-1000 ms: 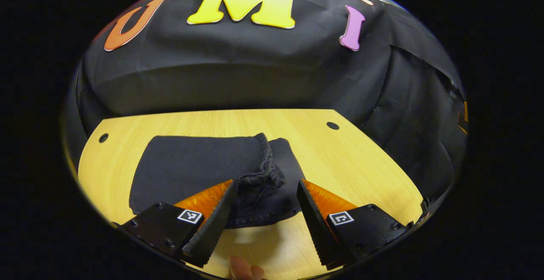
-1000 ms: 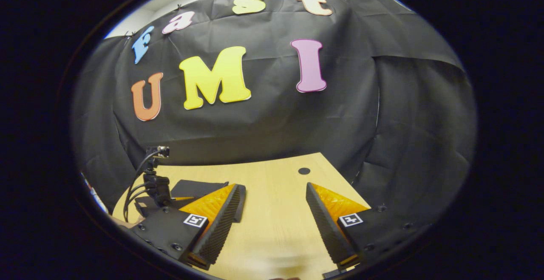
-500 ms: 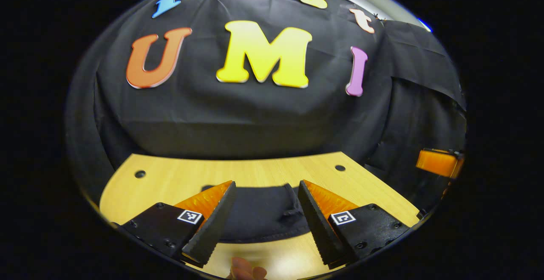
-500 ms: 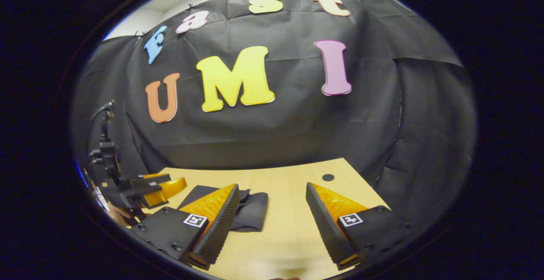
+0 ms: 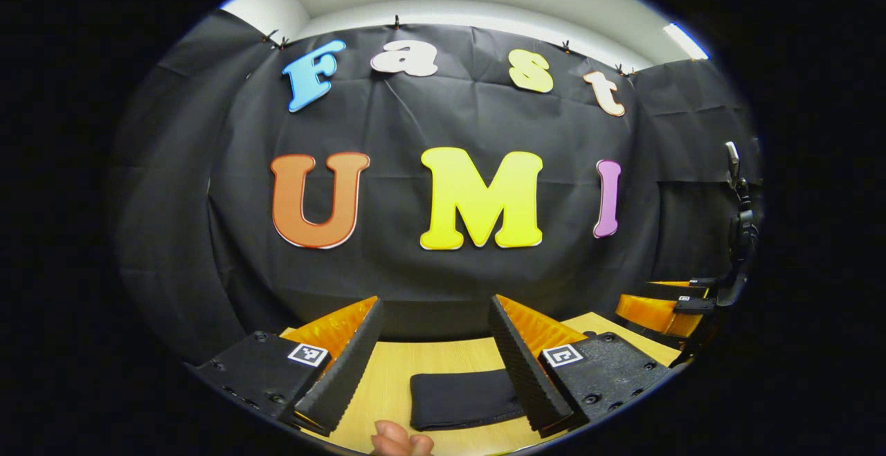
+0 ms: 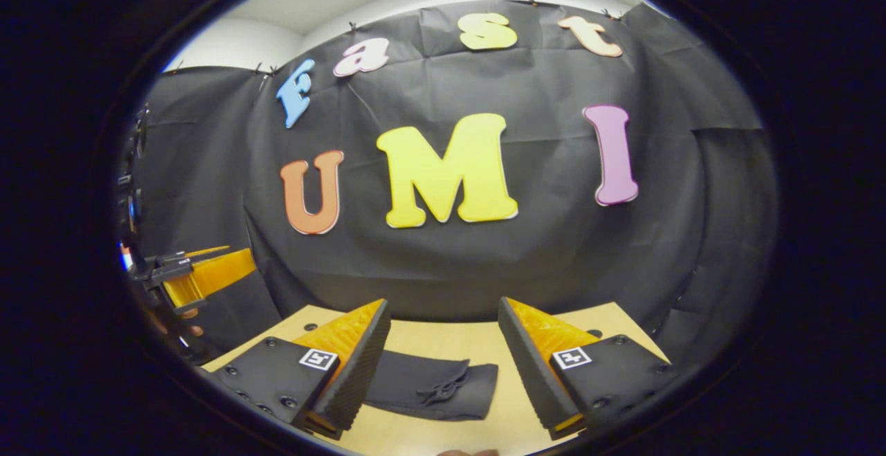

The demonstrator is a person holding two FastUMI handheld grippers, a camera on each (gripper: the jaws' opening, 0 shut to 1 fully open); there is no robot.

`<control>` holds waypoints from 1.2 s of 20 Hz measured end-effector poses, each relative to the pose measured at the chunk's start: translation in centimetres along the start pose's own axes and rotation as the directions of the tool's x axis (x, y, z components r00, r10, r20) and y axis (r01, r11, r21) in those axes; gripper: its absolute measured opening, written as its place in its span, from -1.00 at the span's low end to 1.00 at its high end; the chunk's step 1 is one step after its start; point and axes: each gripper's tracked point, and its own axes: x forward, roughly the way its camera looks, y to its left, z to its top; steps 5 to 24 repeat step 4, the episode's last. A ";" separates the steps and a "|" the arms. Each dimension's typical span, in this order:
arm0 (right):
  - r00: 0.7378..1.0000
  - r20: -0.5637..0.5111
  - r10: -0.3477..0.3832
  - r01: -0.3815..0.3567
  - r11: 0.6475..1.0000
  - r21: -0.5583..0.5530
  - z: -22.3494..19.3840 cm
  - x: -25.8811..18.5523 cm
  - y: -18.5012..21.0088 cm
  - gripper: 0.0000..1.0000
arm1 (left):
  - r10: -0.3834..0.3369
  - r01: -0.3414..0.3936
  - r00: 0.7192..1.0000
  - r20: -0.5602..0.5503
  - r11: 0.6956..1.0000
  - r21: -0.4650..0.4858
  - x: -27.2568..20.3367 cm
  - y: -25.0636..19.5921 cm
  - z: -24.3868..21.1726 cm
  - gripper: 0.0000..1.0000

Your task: Grasp the waist and the cuffs of the jeans and fold them to make the two legs overlap; first hold the waist and fold one-third of the jeans toward the cuffs, then hold the cuffs and fold the remaining one-third in the same direction to finish folding.

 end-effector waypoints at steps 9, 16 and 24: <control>0.998 0.004 0.055 -0.055 0.998 -0.020 0.2 0.2 3.1 0.93 | 0.017 -0.017 1.000 0.013 1.000 0.003 -1.5 1.0 0.4 0.93; 0.998 0.004 0.055 -0.055 0.998 -0.020 0.2 0.2 3.1 0.93 | 0.017 -0.017 1.000 0.013 1.000 0.003 -1.5 1.0 0.4 0.93; 0.998 0.004 0.055 -0.055 0.998 -0.020 0.2 0.2 3.1 0.93 | 0.017 -0.017 1.000 0.013 1.000 0.003 -1.5 1.0 0.4 0.93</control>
